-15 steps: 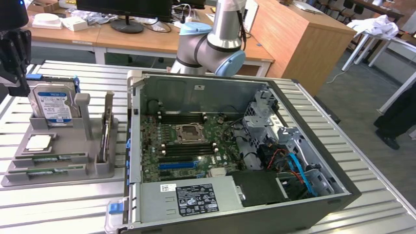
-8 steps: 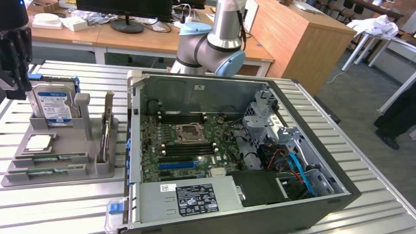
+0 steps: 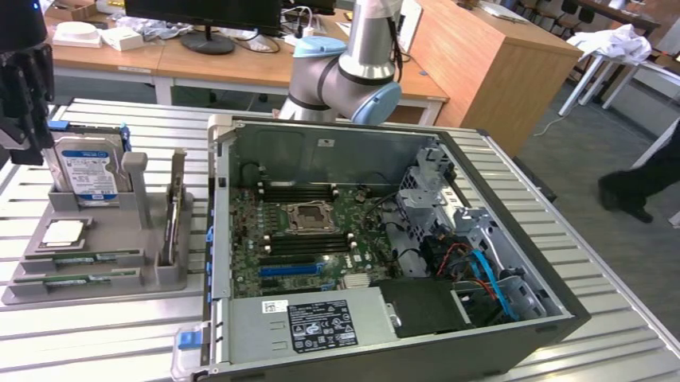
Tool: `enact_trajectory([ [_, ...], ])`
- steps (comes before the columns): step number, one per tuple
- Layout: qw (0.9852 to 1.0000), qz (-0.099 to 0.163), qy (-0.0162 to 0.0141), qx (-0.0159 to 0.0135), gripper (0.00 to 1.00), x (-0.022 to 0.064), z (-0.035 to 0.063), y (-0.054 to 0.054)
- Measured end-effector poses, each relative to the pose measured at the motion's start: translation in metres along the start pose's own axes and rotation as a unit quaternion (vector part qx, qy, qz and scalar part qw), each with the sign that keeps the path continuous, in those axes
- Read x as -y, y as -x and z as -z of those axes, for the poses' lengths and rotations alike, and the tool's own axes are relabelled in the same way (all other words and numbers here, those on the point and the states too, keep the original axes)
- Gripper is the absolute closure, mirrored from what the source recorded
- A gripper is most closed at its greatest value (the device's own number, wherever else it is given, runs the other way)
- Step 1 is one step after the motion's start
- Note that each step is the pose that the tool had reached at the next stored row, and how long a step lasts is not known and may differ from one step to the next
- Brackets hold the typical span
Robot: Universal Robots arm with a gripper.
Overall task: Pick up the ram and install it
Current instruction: 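Pick up the ram and move it above insertion slot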
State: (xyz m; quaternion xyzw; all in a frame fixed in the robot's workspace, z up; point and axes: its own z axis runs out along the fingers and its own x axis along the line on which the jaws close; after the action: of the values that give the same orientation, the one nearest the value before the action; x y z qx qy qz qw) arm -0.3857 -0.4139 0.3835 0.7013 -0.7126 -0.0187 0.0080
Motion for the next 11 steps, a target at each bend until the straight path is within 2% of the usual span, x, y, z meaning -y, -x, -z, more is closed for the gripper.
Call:
enact_trajectory([
  [6,1.0,0.0,-0.0034,0.0047,0.64,0.0002,-0.005,0.0],
  [11,1.0,0.0,-0.0039,0.0058,0.64,0.0005,-0.0113,0.0],
])
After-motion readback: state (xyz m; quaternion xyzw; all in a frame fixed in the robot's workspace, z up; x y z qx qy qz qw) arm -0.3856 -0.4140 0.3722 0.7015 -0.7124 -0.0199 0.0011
